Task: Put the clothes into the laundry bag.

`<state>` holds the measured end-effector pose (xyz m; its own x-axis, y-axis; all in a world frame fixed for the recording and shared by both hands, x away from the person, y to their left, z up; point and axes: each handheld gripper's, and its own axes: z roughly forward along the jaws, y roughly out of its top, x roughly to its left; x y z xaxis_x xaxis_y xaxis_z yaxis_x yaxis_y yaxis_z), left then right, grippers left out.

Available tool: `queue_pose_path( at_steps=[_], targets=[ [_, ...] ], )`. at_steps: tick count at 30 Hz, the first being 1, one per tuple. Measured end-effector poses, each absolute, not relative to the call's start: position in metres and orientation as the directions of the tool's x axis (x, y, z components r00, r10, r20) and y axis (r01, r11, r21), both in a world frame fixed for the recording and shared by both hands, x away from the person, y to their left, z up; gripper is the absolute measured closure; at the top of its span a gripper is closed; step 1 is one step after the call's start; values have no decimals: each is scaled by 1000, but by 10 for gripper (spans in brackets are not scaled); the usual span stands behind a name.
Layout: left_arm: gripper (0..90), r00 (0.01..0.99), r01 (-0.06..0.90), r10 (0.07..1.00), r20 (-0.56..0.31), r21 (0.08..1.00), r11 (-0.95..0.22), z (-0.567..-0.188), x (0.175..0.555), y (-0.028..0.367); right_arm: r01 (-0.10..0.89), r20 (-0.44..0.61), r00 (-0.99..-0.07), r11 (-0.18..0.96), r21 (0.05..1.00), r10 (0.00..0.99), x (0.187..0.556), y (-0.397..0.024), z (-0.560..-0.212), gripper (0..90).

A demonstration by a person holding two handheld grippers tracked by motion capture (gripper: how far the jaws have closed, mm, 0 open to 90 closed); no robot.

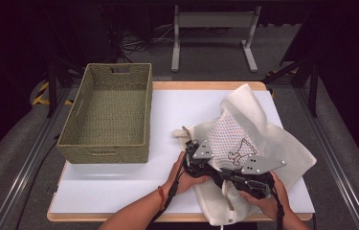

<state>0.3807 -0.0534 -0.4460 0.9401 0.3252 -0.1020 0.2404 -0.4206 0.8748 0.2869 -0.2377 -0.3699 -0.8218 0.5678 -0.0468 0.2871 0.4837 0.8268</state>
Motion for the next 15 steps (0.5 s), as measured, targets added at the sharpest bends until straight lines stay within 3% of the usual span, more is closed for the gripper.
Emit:
queue_pose_path(
  at_steps=[5,8,12,15],
  targets=[
    [706,927,255,352,-128,904,-344,-441,388,-65,287,-41,-825,482,828,563,286,-236,-369,875],
    [685,929,217,365,-68,897,-385,-443,393,-69,308,-28,-816,476,824,577,288,-241,-372,875],
    [542,939,213,340,-61,878,-430,-443,393,-59,325,-29,-800,473,819,600,288,-245,-376,876],
    [346,943,208,331,-44,852,-480,-442,391,-50,315,-58,-794,492,811,605,287,-244,-377,876]
  ],
)
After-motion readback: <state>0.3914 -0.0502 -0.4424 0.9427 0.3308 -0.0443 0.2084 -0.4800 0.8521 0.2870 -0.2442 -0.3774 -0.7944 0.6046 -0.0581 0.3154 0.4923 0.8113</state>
